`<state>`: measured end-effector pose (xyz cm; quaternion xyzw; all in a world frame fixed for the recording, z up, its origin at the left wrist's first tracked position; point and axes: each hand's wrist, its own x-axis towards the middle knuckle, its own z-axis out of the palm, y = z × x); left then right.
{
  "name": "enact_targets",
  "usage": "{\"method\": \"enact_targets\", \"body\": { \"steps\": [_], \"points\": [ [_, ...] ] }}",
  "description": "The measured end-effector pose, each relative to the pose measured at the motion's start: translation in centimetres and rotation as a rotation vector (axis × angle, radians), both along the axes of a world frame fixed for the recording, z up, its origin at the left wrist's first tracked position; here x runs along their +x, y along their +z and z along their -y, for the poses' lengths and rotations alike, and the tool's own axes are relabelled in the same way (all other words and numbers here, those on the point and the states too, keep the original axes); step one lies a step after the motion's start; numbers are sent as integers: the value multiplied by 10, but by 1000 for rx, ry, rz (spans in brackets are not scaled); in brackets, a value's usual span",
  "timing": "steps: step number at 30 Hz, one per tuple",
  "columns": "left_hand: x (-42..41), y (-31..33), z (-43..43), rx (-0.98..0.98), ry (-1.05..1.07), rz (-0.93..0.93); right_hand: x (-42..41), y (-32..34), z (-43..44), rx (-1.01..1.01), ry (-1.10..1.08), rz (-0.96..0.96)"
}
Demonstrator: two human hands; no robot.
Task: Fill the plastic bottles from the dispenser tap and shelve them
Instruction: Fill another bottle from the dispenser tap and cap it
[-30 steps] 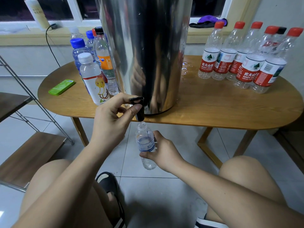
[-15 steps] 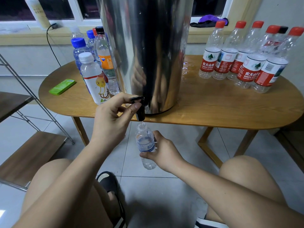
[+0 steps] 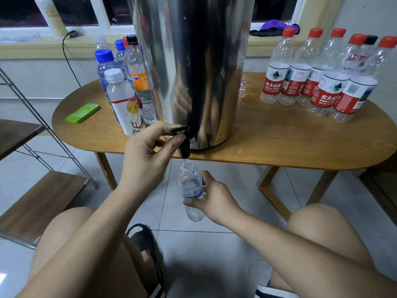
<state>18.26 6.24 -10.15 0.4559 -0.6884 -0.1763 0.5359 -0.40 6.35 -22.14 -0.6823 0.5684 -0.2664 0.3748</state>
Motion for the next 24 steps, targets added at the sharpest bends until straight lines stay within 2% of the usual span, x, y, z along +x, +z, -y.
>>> {"method": "enact_targets", "body": {
  "steps": [24],
  "points": [
    [1, 0, -1, 8, -9, -22, -1, 0, 0, -5, 2, -6]
  ]
}}
